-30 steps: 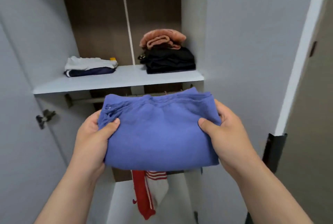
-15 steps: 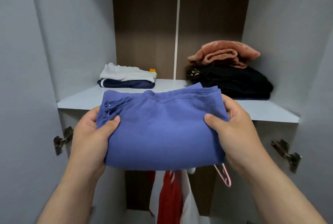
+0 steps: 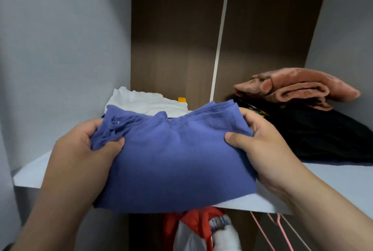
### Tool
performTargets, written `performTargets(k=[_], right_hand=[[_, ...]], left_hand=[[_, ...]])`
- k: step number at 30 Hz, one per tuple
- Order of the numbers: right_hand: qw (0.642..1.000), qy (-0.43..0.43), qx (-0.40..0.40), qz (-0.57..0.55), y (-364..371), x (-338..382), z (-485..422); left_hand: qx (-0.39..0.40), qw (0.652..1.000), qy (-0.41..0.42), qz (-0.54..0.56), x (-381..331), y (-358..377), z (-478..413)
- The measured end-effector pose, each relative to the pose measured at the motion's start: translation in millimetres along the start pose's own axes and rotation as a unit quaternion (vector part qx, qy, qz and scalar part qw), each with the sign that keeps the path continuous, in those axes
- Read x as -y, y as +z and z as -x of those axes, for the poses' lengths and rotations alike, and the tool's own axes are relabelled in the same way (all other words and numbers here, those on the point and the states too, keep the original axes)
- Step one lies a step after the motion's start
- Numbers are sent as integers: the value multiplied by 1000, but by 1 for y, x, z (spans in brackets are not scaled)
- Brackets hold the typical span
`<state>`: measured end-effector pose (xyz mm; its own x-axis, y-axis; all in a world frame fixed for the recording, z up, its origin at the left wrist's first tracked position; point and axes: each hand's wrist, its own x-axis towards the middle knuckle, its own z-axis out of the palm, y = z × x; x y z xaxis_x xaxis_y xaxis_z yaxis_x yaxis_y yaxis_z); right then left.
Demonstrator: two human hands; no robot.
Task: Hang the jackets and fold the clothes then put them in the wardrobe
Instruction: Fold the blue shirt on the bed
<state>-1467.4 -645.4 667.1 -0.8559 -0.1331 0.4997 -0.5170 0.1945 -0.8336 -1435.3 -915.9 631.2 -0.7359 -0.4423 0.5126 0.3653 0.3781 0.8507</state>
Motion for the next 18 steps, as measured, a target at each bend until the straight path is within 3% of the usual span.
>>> performTargets(k=[6,9,12,18], right_hand=[[999,-41,16,21,-6,9,-76],[997,-39,24,62,-2,5,-118],[998,-16,17,61,8,-8,-164],[997,61,-6,44,34,-47,-239]], left_hand=[[10,998,10,-61,-20,24,-89],[58,998,-23,-30,-28,47,-139],[61,996,-60,-22,-29,68,-194],[23,989,-50,-136,-1,104,-270]])
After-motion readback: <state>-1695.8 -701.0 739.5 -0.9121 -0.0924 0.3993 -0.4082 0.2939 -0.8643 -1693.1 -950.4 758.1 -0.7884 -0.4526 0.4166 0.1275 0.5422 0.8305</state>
